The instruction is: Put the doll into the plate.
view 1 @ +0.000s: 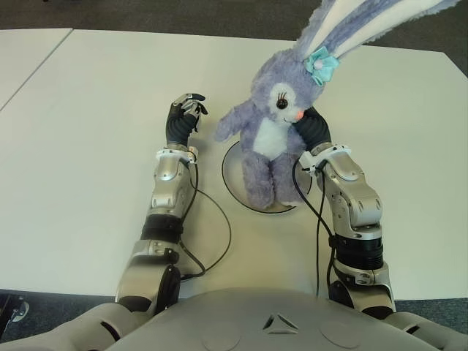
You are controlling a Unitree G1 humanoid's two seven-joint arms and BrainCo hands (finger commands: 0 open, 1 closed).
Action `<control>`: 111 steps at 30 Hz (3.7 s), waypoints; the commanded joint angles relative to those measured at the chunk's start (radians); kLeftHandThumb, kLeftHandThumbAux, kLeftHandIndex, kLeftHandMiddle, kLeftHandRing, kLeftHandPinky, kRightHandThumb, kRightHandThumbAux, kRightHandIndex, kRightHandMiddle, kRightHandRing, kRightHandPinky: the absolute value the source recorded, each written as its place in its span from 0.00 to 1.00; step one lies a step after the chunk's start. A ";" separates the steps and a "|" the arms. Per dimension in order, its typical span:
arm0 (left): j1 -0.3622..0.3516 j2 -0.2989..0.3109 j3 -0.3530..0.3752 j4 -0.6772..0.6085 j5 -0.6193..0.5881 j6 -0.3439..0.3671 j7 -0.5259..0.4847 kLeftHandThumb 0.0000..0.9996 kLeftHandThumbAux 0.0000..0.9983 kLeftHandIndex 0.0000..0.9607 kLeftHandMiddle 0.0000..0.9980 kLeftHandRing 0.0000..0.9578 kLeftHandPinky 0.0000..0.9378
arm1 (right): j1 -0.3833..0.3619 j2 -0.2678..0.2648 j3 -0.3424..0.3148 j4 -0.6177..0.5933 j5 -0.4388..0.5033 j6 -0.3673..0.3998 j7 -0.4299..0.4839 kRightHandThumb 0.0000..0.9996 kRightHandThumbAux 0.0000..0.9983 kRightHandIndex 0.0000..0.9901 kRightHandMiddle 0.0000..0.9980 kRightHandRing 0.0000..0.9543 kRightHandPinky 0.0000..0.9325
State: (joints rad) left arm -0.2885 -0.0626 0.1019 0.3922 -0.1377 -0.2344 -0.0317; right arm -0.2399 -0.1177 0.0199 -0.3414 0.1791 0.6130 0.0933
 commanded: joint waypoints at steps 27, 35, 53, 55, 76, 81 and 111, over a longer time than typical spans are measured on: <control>0.114 -0.037 -0.009 0.034 -0.009 0.022 -0.001 0.71 0.71 0.46 0.89 0.93 0.92 | 0.032 -0.026 0.002 0.124 -0.081 -0.069 -0.007 0.97 0.62 0.80 0.50 0.90 0.95; 0.123 -0.038 -0.014 0.022 -0.005 0.023 0.001 0.71 0.71 0.46 0.89 0.93 0.92 | 0.038 -0.036 0.005 0.124 -0.087 -0.073 0.002 0.97 0.62 0.77 0.50 0.88 0.92; 0.140 -0.044 -0.024 -0.002 -0.003 0.031 0.008 0.71 0.71 0.46 0.89 0.93 0.92 | 0.048 -0.126 0.082 0.138 -0.255 -0.201 -0.004 0.94 0.67 0.34 0.48 0.60 0.72; 0.142 -0.044 -0.025 -0.002 -0.001 0.031 0.010 0.71 0.71 0.46 0.89 0.93 0.92 | 0.050 -0.154 0.099 0.154 -0.296 -0.265 0.001 0.94 0.68 0.33 0.47 0.59 0.69; 0.145 -0.055 -0.035 -0.001 -0.001 0.032 0.020 0.71 0.71 0.46 0.89 0.93 0.92 | 0.051 -0.262 0.130 0.139 -0.397 -0.401 0.117 0.54 0.36 0.02 0.01 0.02 0.09; 0.144 -0.056 -0.036 0.002 -0.006 0.031 0.018 0.71 0.71 0.46 0.89 0.93 0.92 | 0.043 -0.289 0.136 0.136 -0.419 -0.409 0.147 0.50 0.32 0.00 0.00 0.00 0.03; 0.142 -0.055 -0.037 0.013 -0.006 0.024 0.016 0.71 0.71 0.46 0.89 0.93 0.93 | 0.016 -0.358 0.083 0.074 -0.416 -0.352 0.281 0.41 0.23 0.00 0.00 0.00 0.00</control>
State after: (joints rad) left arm -0.2576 -0.0759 0.0643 0.3432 -0.1392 -0.2169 -0.0288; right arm -0.2152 -0.4621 0.1062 -0.2641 -0.2314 0.2491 0.3609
